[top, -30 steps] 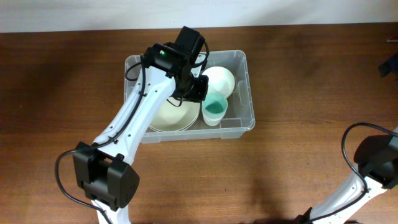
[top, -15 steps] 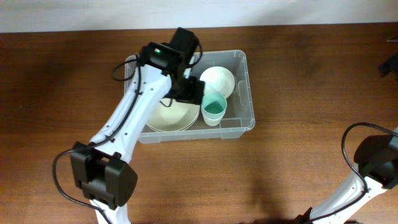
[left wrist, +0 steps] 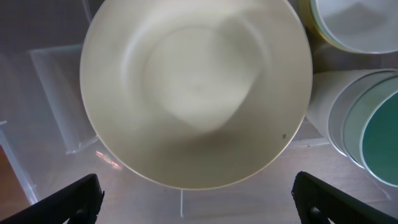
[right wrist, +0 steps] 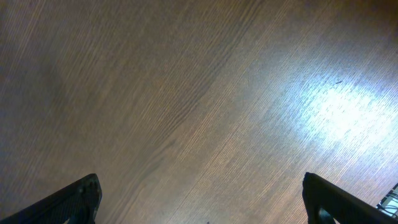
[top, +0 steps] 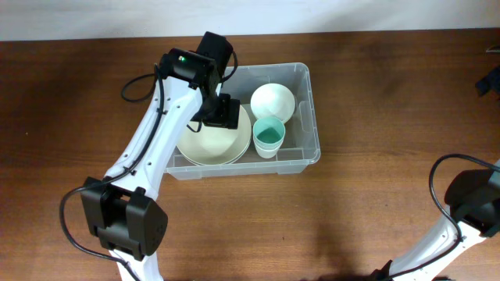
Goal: Pack container
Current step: 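Lower the mint cup into the grey cup and release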
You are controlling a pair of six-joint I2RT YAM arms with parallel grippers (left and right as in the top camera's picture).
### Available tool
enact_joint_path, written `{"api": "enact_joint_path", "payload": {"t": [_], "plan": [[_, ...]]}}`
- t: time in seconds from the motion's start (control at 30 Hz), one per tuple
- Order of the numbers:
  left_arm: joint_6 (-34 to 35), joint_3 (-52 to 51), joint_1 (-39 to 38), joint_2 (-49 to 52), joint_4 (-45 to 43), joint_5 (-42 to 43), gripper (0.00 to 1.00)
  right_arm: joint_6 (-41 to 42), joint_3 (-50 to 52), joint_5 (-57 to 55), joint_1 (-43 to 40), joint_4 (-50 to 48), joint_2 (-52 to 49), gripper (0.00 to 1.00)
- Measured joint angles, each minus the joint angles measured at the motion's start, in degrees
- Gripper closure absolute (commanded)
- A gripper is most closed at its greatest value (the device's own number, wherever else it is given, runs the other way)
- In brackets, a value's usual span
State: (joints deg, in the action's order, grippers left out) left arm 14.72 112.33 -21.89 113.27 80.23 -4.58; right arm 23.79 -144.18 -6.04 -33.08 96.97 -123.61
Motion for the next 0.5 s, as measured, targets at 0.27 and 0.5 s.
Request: {"api": "enact_joint_path", "payload": {"t": [0.27,0.5], "plan": [[-1.8,0.0,0.0,0.0,3.0,-2.0,0.01,0.0,0.0,0.0,0.0,0.0,0.0,0.01],[-10.0,0.0,0.0,0.0,-2.6,-2.6,0.01,0.0,0.0,0.0,0.0,0.0,0.0,0.01]]}}
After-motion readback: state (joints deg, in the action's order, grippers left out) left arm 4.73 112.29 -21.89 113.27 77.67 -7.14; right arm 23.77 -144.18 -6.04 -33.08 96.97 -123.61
